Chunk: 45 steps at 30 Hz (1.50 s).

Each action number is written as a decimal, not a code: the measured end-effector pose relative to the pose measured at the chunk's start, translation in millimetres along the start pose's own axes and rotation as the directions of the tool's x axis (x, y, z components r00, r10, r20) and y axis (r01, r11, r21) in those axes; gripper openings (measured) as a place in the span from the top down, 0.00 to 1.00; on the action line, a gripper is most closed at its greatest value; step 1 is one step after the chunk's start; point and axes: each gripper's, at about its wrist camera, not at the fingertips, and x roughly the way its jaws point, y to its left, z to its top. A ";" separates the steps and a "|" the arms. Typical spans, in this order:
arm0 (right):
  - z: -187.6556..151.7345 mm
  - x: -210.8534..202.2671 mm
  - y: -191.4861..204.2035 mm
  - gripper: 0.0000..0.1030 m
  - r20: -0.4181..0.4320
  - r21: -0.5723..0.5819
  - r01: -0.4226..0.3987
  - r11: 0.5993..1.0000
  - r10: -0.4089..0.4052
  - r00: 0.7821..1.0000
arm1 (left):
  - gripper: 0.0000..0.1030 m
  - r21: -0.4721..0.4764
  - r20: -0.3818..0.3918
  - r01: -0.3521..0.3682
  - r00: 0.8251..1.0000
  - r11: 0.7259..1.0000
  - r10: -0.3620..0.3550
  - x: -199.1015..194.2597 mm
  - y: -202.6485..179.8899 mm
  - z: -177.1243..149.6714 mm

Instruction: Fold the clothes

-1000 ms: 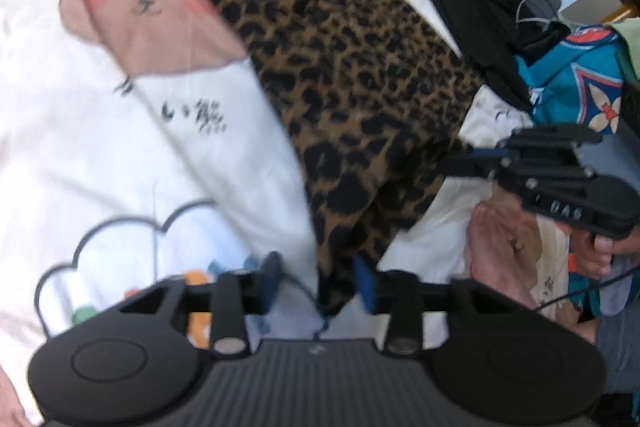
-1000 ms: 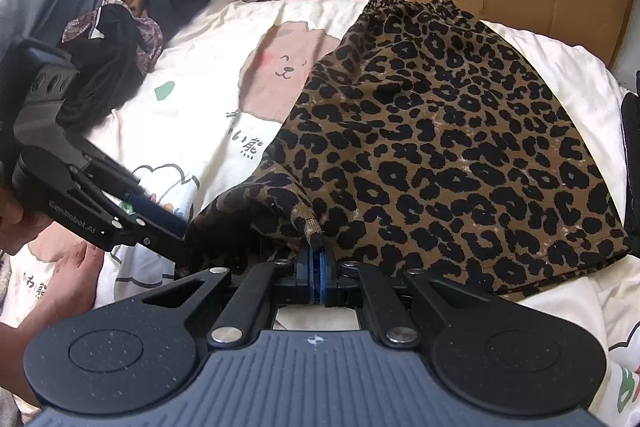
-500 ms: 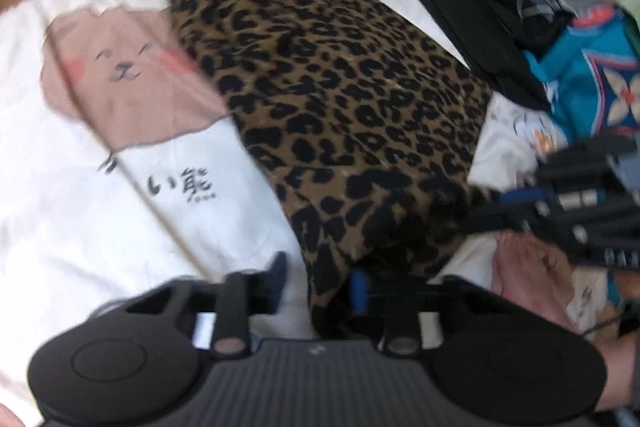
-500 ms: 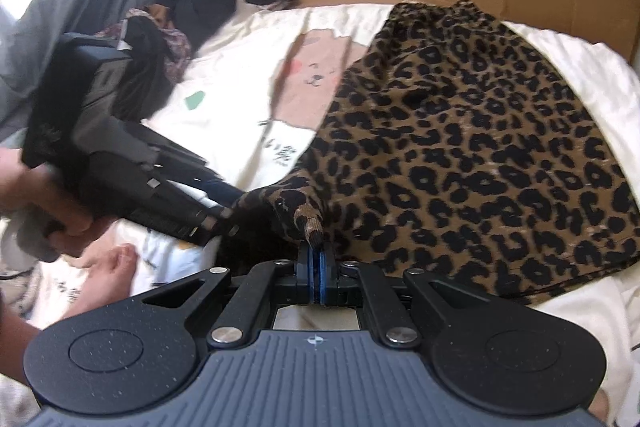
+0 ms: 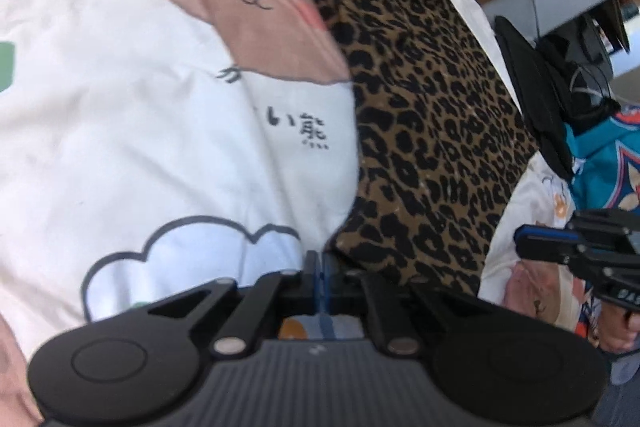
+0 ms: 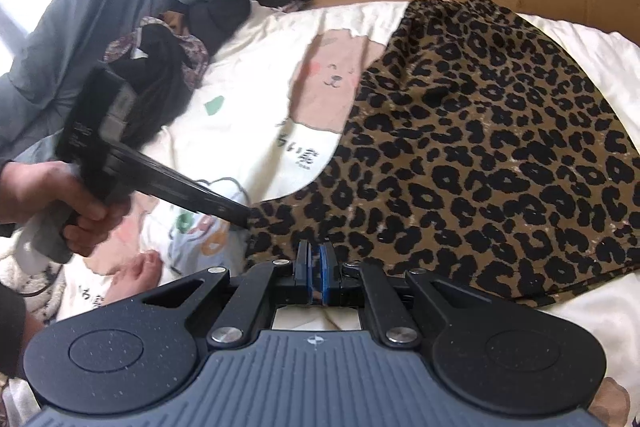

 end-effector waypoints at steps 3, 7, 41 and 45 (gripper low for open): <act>-1.4 12.7 -4.2 0.97 -0.031 0.005 0.016 1.000 -0.015 0.999 | 0.98 -0.008 0.017 0.032 0.999 0.999 -0.031 -5.0 2.4 1.3; -4.9 24.7 0.0 0.97 -0.065 -0.036 0.029 0.999 -0.032 0.997 | 0.94 0.038 0.032 0.034 0.999 0.999 -0.035 -8.0 -2.6 2.8; -6.5 32.9 8.1 0.97 -0.079 -0.058 -0.001 0.998 -0.004 0.997 | 0.95 0.083 0.056 0.079 0.995 0.993 -0.083 5.9 1.3 -3.3; -6.2 42.4 13.3 0.97 -0.095 -0.068 -0.023 0.997 0.016 0.995 | 0.95 -0.050 0.051 0.140 0.989 0.989 -0.137 8.8 16.7 -2.5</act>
